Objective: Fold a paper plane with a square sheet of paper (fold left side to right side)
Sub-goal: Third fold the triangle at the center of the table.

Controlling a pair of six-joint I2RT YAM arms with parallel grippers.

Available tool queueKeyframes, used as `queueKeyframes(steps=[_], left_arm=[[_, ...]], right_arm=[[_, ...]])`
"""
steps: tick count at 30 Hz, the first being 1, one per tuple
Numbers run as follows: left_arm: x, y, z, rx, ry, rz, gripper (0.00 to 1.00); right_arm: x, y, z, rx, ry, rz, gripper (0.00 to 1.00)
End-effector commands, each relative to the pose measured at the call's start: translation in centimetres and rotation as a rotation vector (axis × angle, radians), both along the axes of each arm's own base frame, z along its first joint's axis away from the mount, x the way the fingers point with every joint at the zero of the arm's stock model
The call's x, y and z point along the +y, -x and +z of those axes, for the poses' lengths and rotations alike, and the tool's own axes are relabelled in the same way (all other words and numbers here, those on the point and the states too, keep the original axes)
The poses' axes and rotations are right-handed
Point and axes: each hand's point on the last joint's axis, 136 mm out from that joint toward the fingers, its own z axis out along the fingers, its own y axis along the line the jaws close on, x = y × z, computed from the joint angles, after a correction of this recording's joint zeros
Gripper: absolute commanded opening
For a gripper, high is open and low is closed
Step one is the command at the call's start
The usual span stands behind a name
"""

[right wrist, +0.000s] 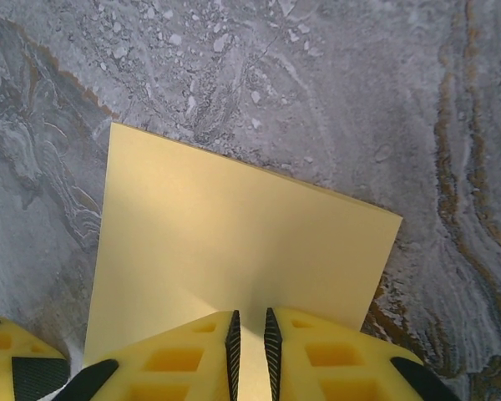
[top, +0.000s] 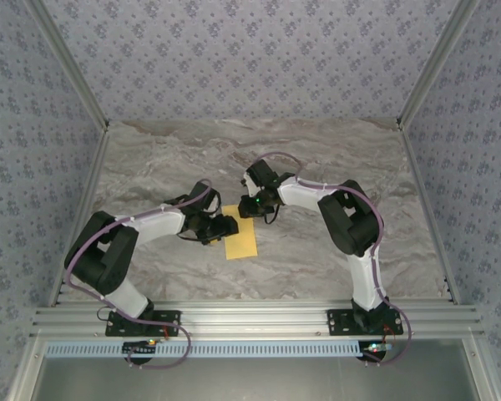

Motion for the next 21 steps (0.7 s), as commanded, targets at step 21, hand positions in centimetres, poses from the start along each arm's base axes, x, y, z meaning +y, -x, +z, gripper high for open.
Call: queueKeyframes(steps=[21], left_arm=[[-1.6,-0.4,0.7,-0.006,0.04,-0.035,0.51]], right_arm=[[-1.7,1.1,-1.8,0.047,0.038,0.001,0.17]])
